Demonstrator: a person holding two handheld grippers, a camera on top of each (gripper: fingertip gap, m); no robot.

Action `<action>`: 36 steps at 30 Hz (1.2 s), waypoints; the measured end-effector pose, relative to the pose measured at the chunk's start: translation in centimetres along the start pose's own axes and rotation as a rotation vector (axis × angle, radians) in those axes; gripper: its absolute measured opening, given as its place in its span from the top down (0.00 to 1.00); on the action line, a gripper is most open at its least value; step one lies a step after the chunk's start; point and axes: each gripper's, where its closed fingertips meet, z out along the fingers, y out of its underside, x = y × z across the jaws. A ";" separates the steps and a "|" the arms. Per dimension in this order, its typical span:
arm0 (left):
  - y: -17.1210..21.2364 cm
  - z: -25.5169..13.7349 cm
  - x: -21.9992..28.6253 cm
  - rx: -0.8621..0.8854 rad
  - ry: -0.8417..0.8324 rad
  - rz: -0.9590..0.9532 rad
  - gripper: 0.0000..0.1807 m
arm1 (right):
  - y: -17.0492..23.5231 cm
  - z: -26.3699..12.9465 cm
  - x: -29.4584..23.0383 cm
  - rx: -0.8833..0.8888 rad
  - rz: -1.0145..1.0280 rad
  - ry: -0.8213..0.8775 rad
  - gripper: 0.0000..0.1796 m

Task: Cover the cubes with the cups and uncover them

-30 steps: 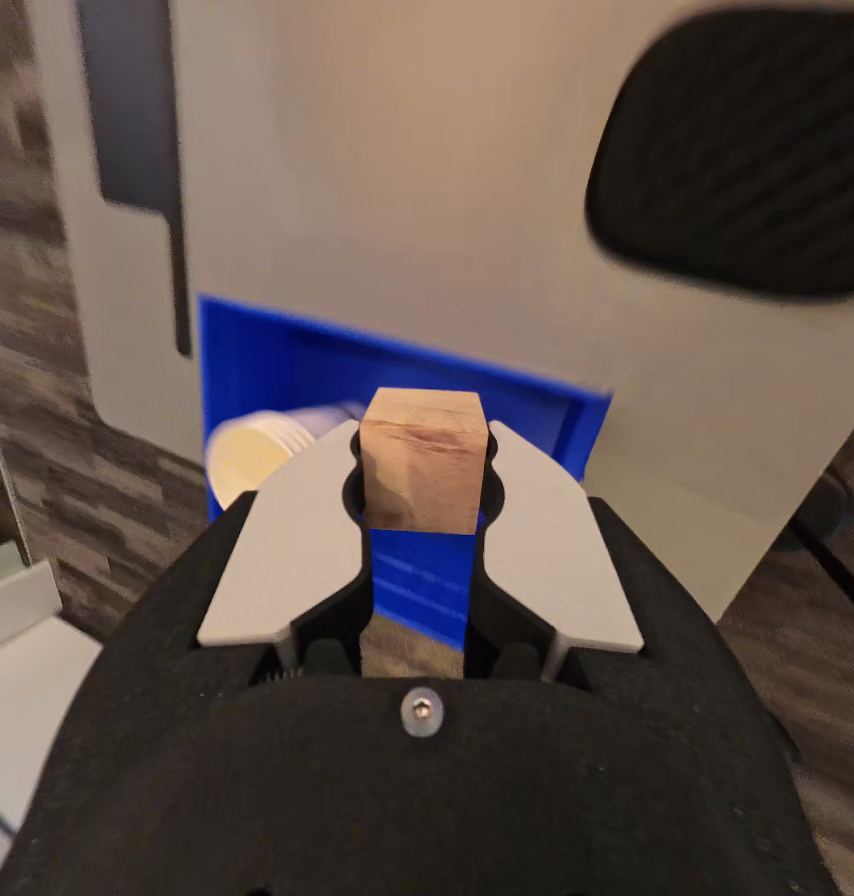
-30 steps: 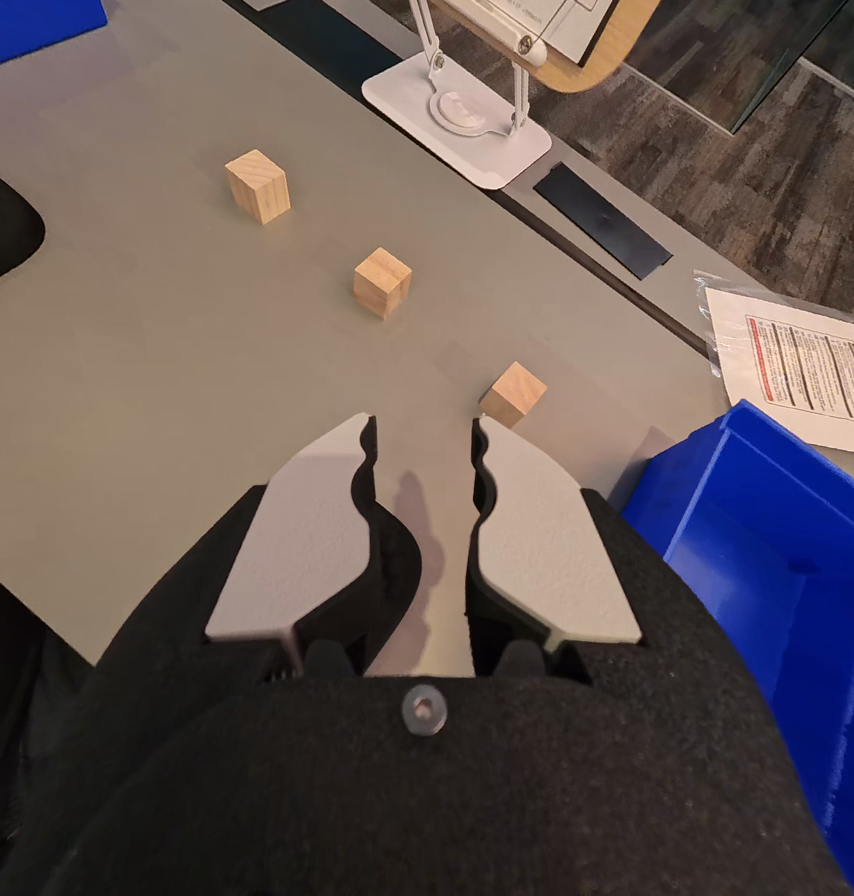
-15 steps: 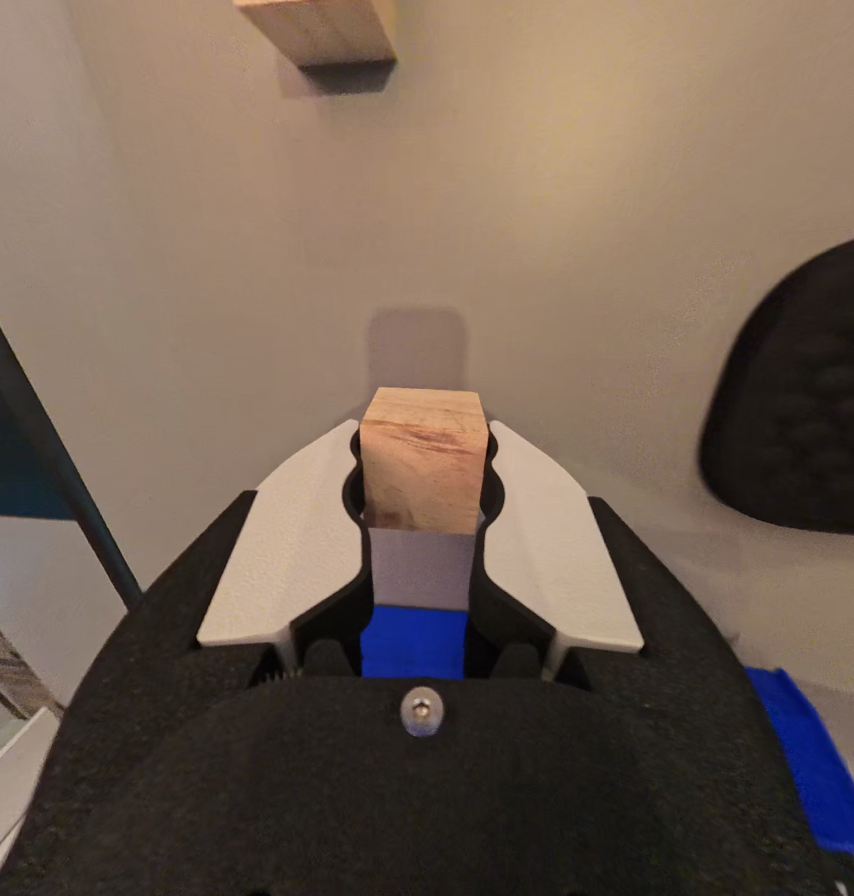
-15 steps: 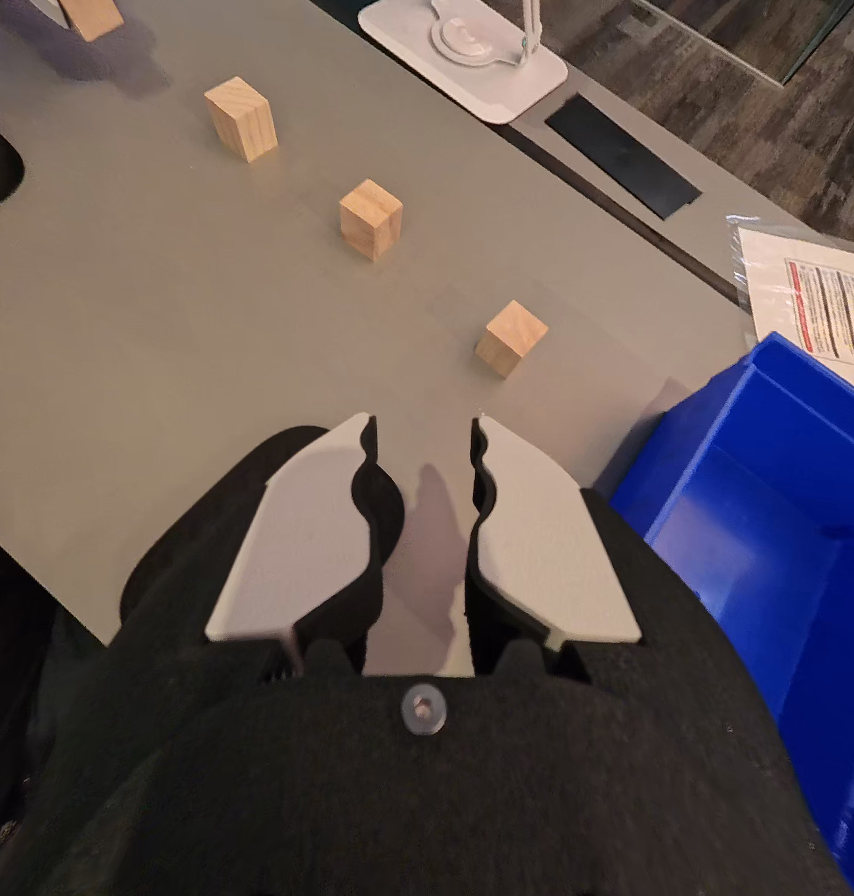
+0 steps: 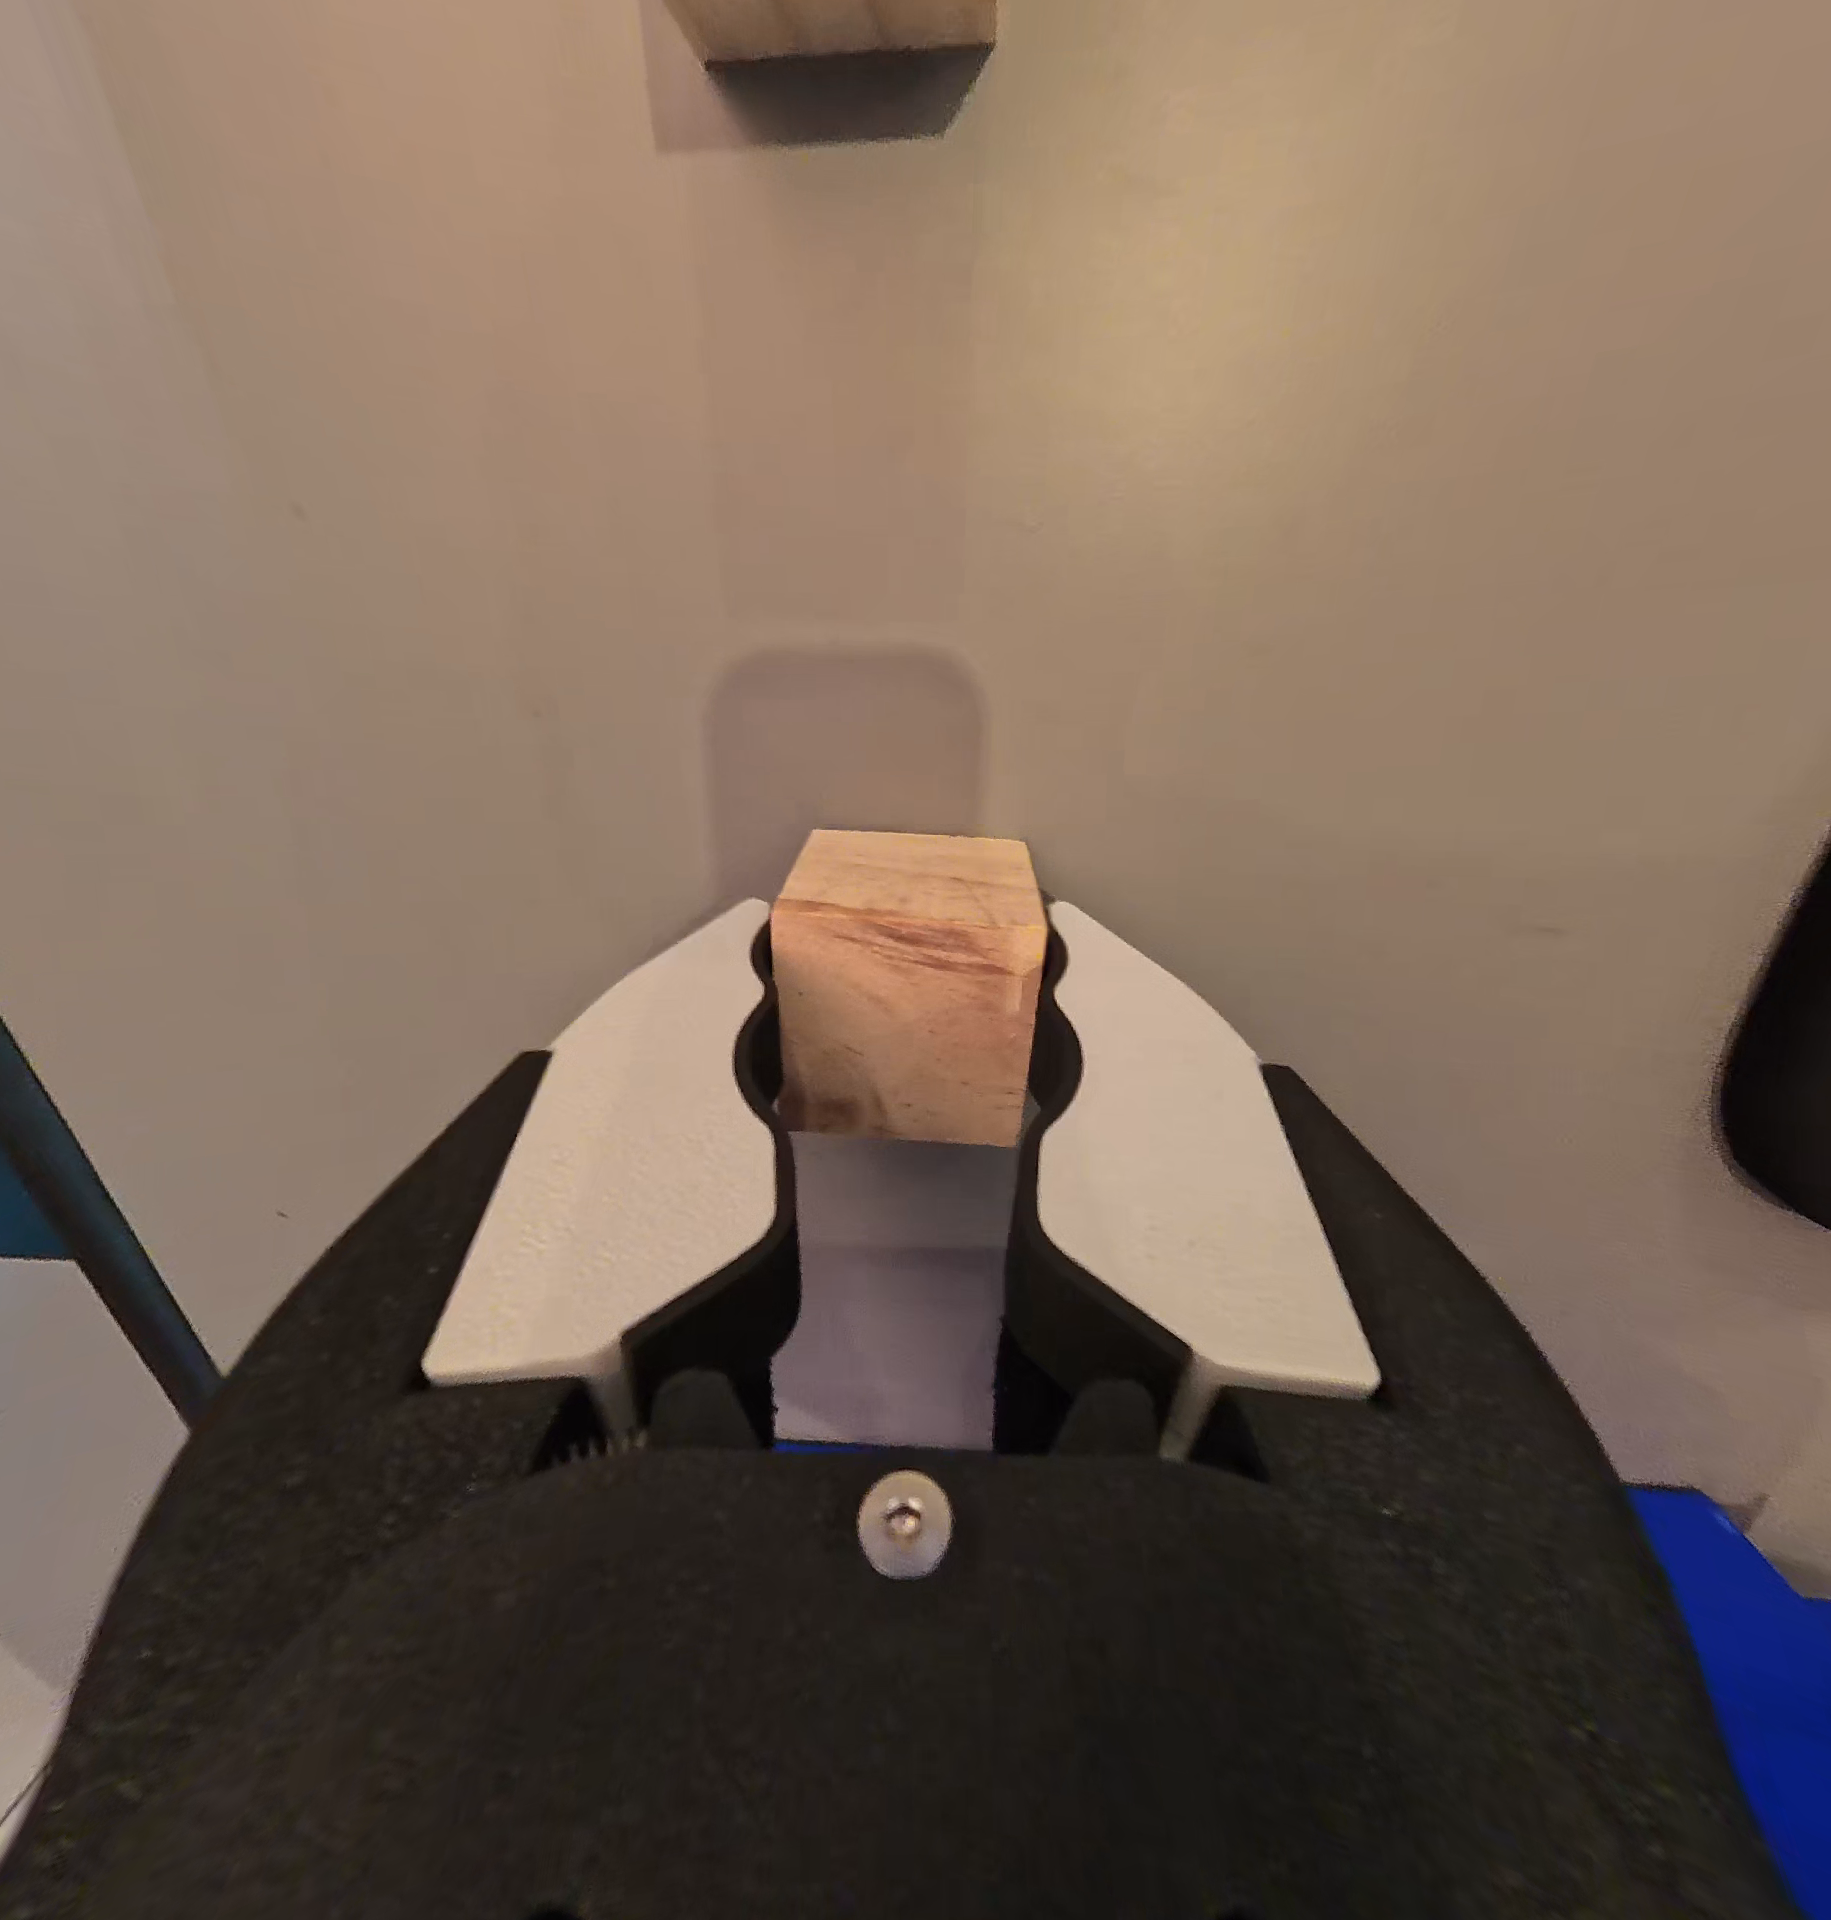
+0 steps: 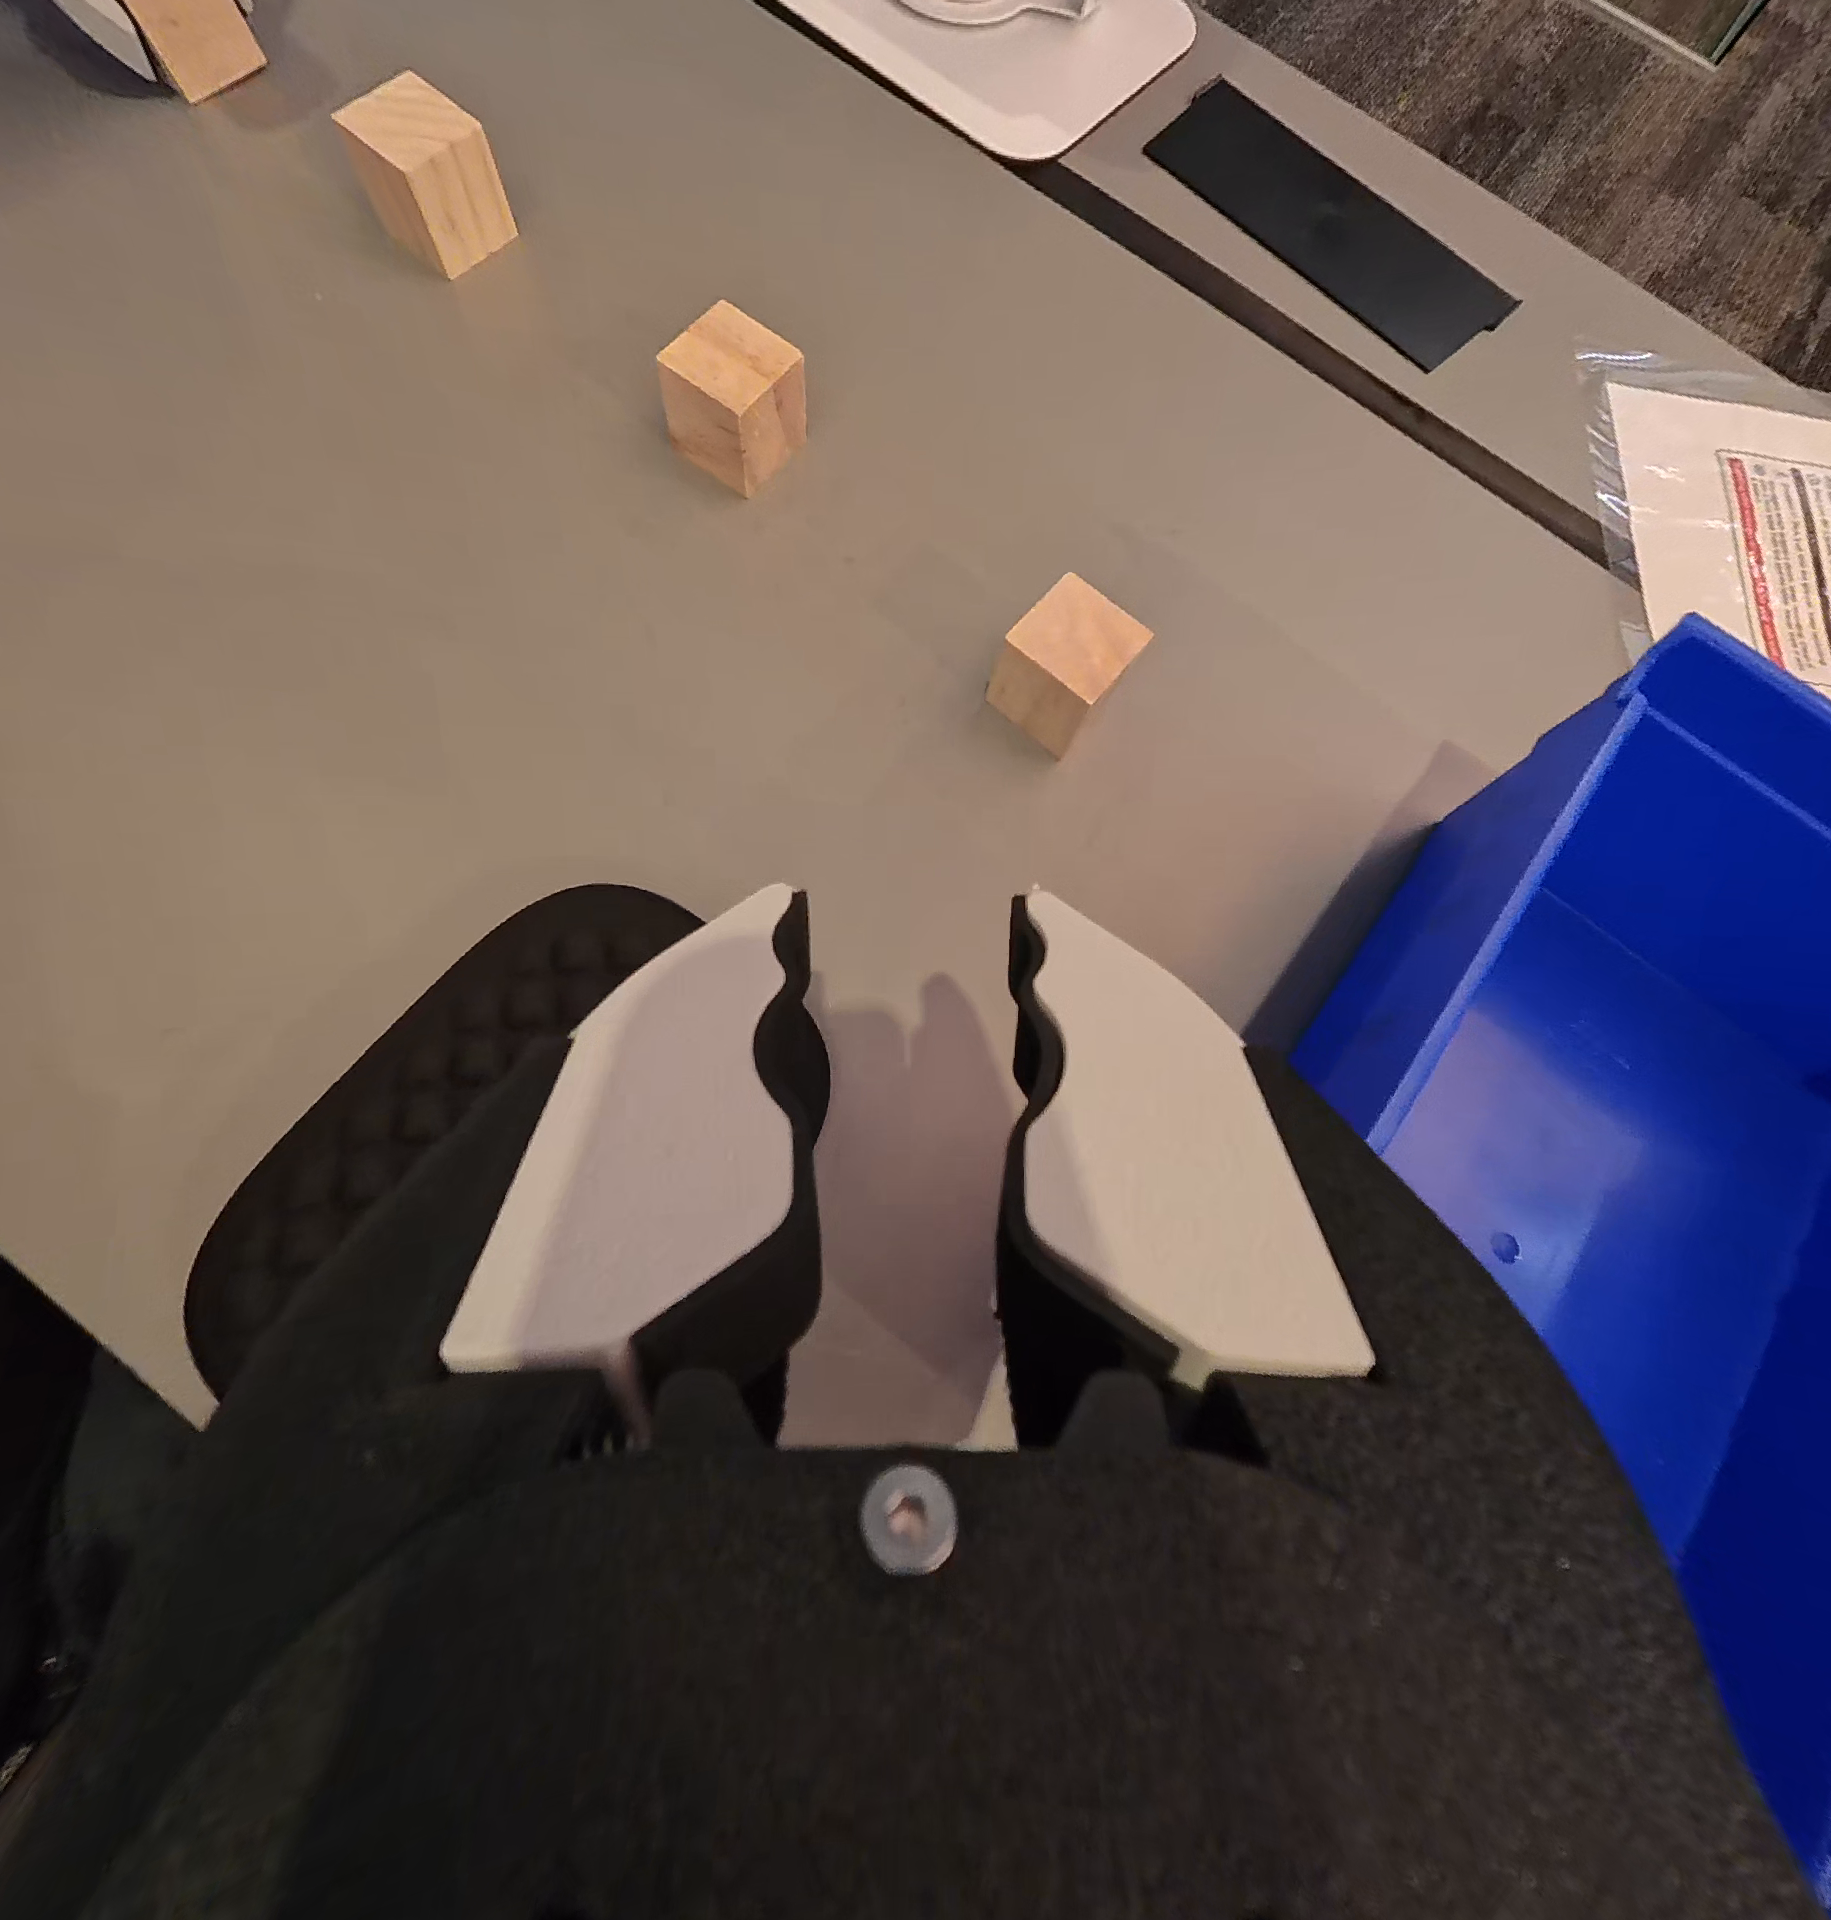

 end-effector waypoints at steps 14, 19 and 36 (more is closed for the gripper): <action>-0.6 -7.4 -1.3 0.142 -0.155 -0.122 0.69 | 1.1 -0.4 0.0 -0.007 0.016 0.007 0.80; 6.0 -18.2 -1.2 0.181 -0.323 -0.302 0.71 | 0.6 -0.5 0.5 0.012 0.015 0.012 0.80; 22.3 -15.8 3.7 -0.064 -0.311 -0.652 0.89 | -0.7 2.0 -1.6 -0.001 -0.034 -0.052 0.80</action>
